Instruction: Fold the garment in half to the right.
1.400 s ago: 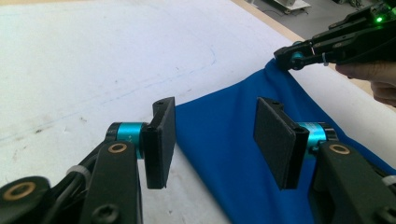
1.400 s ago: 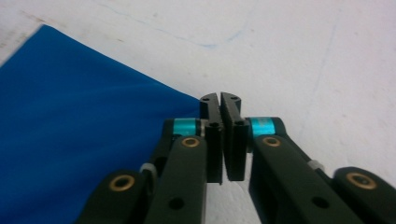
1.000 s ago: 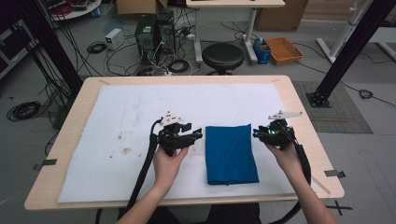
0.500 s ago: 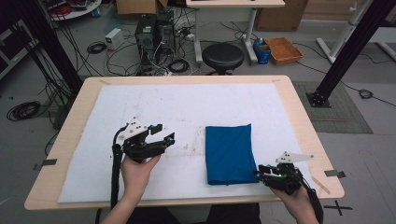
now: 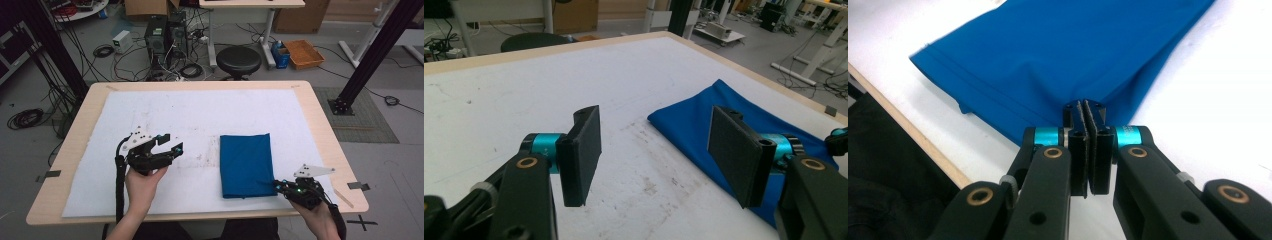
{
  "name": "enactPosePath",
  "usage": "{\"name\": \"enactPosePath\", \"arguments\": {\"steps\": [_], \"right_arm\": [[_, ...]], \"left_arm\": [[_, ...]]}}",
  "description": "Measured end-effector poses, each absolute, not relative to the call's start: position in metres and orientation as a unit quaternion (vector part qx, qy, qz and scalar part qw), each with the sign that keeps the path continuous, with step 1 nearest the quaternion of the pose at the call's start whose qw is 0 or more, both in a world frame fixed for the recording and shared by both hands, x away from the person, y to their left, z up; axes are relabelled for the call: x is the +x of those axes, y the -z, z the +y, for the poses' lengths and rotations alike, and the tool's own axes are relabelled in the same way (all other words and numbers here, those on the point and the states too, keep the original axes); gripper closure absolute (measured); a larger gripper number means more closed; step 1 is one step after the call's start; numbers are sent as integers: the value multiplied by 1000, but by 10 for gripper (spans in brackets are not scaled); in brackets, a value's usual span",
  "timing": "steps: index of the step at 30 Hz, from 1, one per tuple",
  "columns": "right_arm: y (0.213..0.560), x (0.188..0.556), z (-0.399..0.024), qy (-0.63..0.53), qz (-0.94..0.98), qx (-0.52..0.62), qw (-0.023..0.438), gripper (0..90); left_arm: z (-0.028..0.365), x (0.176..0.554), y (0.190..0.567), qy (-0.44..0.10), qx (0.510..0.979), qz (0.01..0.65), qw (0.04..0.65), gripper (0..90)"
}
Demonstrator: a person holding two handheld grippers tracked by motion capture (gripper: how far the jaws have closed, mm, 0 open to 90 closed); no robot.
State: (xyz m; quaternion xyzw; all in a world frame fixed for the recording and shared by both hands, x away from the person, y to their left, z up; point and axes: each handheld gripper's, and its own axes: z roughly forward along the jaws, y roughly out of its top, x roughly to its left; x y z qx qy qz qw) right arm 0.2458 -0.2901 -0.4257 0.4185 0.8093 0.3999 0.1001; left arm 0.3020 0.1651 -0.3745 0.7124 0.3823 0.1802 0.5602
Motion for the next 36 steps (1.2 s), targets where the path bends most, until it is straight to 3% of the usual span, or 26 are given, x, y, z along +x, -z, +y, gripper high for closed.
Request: {"name": "enactPosePath", "arguments": {"steps": [4, 11, 20, 28, 32, 36], "right_arm": [[427, 246, -297, -390, 810, 427, 97, 886], [430, 256, -302, -383, 803, 445, 101, 767], [391, 282, -308, -451, 769, 425, 158, 506], [368, 325, -296, -477, 764, 407, 149, 288], [357, 340, -287, -484, 774, 382, 146, 215], [345, 348, -282, -496, 774, 364, 147, 213]], "left_arm": [[164, 302, 374, -177, 716, 379, 559, 384], [163, 302, 375, -170, 724, 371, 556, 369], [175, 310, 372, -167, 727, 364, 557, 349], [188, 324, 366, -203, 730, 344, 554, 351], [191, 331, 358, -230, 730, 335, 549, 351], [194, 334, 350, -245, 729, 331, 548, 350]]}}
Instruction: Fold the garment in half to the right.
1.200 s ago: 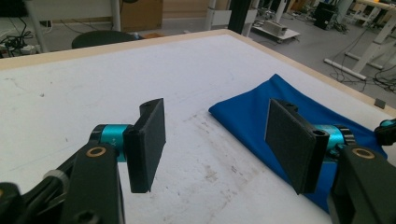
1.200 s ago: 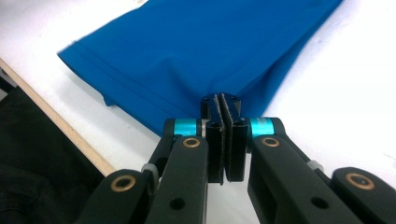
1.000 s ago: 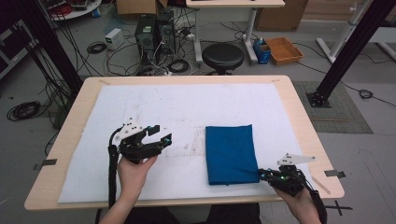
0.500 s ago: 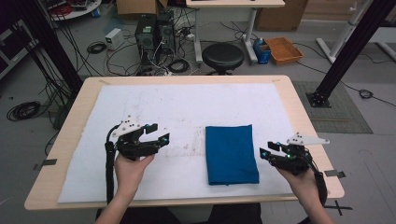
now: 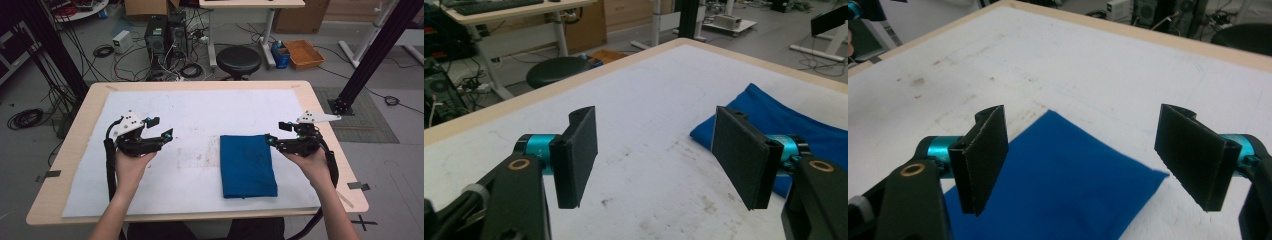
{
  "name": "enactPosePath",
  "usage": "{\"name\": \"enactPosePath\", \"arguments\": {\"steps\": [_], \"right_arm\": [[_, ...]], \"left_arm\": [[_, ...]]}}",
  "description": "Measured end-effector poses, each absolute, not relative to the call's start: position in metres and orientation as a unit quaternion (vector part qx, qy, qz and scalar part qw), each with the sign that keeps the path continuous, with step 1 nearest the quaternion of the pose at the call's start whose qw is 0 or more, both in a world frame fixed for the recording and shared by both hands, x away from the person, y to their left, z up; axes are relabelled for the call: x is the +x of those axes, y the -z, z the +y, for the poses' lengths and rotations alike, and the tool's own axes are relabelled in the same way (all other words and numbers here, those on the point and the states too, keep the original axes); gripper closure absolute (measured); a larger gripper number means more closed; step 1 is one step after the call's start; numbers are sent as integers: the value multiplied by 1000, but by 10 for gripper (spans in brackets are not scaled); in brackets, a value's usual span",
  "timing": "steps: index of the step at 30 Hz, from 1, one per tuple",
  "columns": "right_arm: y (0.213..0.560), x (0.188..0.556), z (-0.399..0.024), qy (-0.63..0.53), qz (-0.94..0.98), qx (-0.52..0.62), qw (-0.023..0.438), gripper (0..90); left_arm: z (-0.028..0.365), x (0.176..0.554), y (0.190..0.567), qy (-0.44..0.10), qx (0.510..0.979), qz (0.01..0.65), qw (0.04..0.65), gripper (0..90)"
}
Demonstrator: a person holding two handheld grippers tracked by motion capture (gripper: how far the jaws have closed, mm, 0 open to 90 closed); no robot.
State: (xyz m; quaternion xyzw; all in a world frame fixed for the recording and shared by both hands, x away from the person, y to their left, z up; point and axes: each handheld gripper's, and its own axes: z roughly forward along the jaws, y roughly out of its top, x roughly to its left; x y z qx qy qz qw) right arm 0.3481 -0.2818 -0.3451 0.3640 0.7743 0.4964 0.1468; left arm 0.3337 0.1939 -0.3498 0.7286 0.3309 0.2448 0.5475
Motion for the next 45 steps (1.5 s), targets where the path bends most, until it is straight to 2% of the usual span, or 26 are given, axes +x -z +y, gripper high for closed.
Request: {"name": "enactPosePath", "arguments": {"steps": [12, 45], "right_arm": [[344, 343, -288, -511, 767, 355, 159, 214], [353, 355, -296, -503, 762, 374, 163, 214]], "left_arm": [[211, 330, 349, -219, 731, 333, 554, 346], [222, 328, 351, -209, 732, 344, 549, 333]]}}
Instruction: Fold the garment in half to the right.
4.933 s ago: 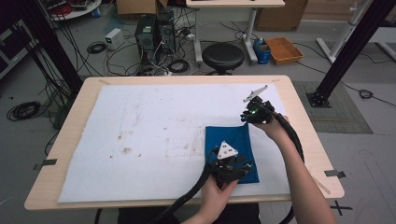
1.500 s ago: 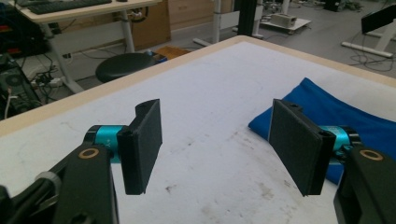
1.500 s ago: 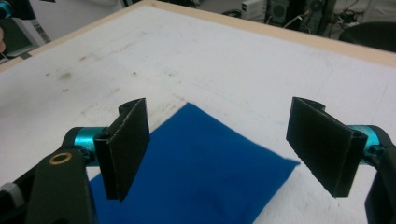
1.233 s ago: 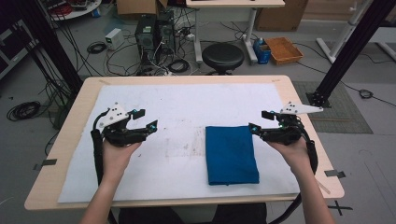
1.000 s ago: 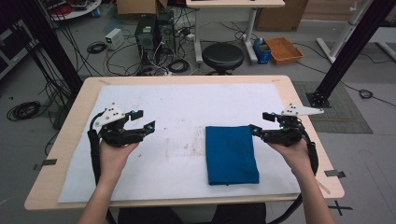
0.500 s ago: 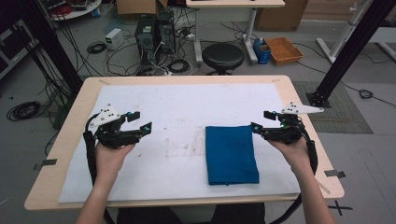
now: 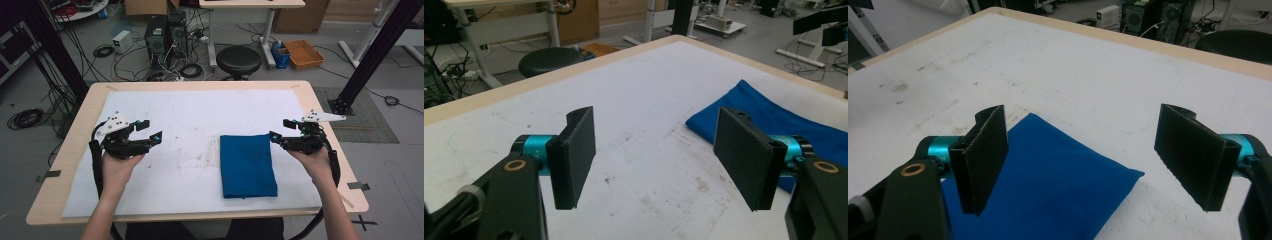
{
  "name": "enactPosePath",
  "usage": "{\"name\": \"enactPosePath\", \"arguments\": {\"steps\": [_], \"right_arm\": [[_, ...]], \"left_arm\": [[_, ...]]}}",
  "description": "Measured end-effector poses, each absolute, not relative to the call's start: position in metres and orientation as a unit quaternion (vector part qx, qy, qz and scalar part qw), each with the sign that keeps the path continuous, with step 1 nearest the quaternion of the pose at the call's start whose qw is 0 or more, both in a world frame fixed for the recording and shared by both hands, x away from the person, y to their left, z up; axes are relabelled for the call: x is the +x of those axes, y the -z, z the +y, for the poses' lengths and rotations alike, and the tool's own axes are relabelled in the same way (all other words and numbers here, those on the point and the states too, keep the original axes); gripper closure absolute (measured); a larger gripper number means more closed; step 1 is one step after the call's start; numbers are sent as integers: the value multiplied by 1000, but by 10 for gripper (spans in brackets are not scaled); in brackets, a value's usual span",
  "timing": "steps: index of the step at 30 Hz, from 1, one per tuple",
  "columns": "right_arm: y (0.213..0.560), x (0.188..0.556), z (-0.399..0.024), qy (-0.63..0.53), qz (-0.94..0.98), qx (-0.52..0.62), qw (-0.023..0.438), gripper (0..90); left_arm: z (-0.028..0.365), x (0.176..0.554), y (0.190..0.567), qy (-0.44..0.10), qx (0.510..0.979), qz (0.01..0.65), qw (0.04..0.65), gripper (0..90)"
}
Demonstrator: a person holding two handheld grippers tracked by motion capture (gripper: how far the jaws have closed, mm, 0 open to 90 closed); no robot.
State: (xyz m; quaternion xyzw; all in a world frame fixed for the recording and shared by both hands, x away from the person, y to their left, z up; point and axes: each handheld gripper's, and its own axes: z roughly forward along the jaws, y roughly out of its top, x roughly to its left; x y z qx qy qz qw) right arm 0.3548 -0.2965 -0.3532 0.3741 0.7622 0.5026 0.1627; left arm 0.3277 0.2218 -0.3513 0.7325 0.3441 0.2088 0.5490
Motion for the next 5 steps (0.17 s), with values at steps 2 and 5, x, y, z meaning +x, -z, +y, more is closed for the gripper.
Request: {"name": "enactPosePath", "arguments": {"steps": [2, 5], "right_arm": [[354, 356, -298, -503, 761, 376, 162, 214], [354, 356, -300, -504, 759, 378, 163, 214]], "left_arm": [[222, 328, 352, -207, 733, 345, 549, 326], [222, 328, 352, -207, 730, 347, 552, 324]]}}
